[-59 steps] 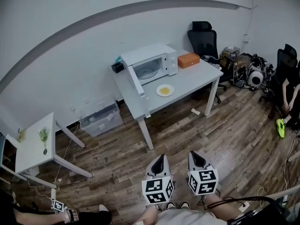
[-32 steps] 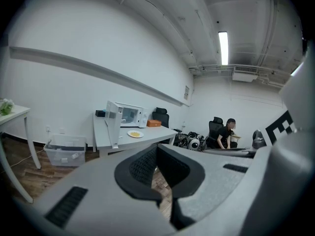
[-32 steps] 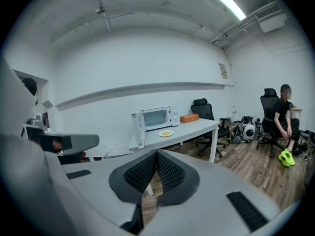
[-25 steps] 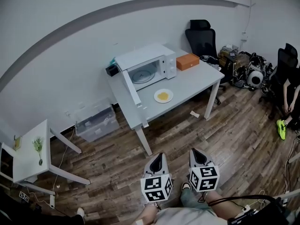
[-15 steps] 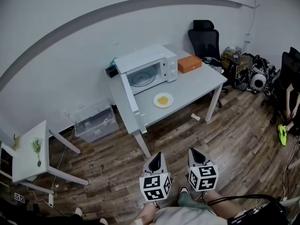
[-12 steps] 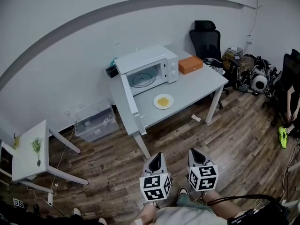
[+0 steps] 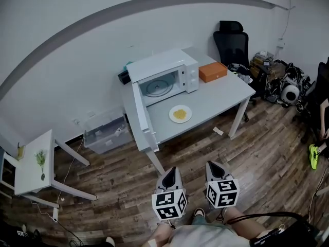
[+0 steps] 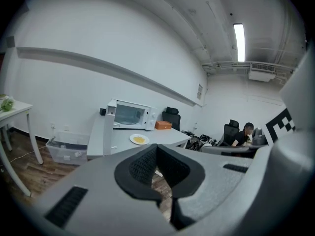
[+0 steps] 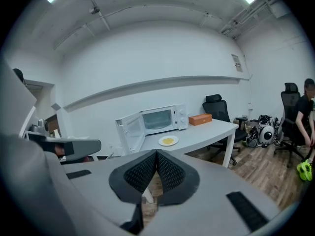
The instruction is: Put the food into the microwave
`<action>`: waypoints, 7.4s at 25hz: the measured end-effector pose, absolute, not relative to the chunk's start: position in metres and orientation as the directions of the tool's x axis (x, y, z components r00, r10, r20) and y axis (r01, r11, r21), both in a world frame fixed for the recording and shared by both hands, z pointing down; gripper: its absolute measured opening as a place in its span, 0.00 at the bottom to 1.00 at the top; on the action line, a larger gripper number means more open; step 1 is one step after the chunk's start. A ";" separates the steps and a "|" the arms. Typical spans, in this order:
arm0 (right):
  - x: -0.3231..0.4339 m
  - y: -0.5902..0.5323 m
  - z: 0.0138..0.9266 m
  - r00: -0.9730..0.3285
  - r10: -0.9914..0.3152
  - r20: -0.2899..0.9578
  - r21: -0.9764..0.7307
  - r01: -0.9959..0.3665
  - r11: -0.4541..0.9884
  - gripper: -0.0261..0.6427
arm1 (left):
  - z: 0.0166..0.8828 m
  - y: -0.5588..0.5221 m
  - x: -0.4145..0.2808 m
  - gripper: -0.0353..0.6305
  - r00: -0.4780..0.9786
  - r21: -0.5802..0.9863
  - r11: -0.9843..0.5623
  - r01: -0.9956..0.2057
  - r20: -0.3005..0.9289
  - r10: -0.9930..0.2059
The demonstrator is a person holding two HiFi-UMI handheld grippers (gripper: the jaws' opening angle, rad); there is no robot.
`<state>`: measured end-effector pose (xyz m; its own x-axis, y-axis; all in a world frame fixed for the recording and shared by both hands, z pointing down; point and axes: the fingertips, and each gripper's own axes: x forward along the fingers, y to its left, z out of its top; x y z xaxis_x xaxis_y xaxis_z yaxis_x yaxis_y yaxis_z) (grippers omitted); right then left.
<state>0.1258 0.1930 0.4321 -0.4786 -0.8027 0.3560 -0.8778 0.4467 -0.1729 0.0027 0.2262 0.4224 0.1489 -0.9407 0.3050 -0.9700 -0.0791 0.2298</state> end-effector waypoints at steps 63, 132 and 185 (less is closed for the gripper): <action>0.140 0.022 0.461 -0.544 -0.753 0.370 -0.184 -0.837 0.515 0.06 | 0.459 0.058 0.030 0.06 0.092 0.212 -0.017 -0.977 0.346 -0.934; -0.002 -0.241 0.448 -0.730 -0.546 0.411 -0.194 -0.655 0.730 0.06 | 0.452 -0.182 -0.084 0.06 -0.136 0.219 0.235 -0.947 0.391 -0.910; 0.020 -0.264 0.619 -0.646 -0.389 0.657 -0.273 -0.684 0.677 0.12 | 0.626 -0.171 -0.088 0.15 -0.147 0.304 0.453 -0.838 0.673 -0.725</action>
